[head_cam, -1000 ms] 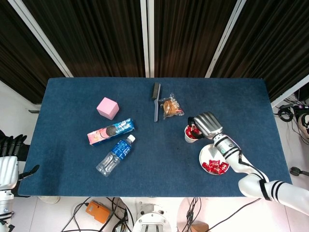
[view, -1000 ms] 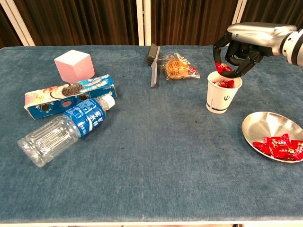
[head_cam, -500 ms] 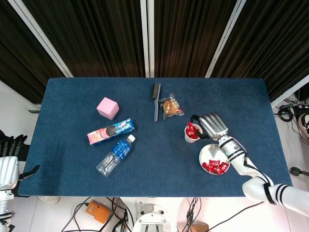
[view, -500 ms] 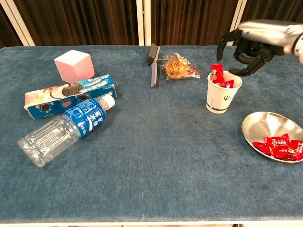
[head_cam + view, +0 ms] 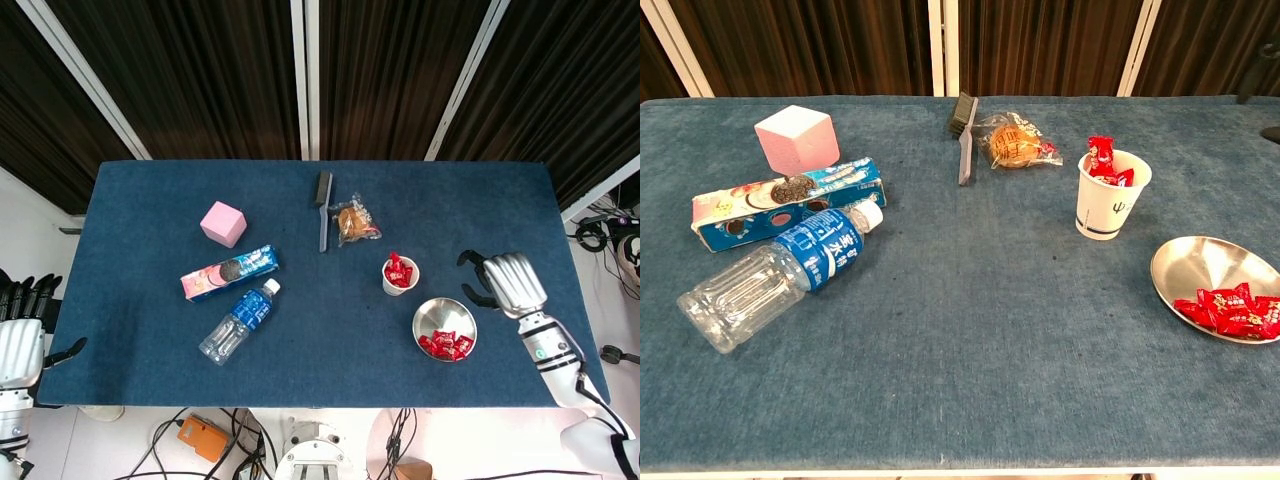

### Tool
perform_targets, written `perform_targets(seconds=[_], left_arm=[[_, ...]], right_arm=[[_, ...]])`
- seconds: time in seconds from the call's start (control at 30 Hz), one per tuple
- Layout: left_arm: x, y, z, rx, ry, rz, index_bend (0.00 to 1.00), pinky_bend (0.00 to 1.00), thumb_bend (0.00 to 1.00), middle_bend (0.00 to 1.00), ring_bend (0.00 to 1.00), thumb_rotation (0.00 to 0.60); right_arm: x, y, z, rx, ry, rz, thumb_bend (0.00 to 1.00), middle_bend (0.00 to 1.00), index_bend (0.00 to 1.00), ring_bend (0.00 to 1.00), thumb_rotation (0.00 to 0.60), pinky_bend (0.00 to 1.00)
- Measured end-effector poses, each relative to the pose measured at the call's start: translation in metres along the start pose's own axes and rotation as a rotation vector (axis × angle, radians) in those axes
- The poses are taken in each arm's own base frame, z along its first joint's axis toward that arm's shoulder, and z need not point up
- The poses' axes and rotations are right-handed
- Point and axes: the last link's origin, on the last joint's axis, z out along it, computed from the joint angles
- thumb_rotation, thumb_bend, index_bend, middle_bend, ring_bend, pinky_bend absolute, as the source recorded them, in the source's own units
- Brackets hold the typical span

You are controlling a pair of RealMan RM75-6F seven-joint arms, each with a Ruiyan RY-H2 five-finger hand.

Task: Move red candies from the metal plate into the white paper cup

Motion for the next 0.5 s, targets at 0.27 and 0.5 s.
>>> perform_targets(seconds=[0.27, 0.5], left_arm=[[0.001, 0.003, 0.000, -0.007, 0.002, -0.003, 0.09, 0.00, 0.00, 0.09, 0.00, 0.600], [0.000, 0.003, -0.002, -0.007, -0.010, -0.009, 0.09, 0.00, 0.00, 0.09, 0.00, 0.600]], right_arm=[[0.010, 0.026, -0.064, -0.125, 0.098, -0.022, 0.40, 0.09, 0.01, 0.00, 0.600, 0.00], [0.017, 0.040, -0.121, -0.248, 0.120, -0.006, 0.40, 0.08, 0.00, 0.00, 0.600, 0.00]])
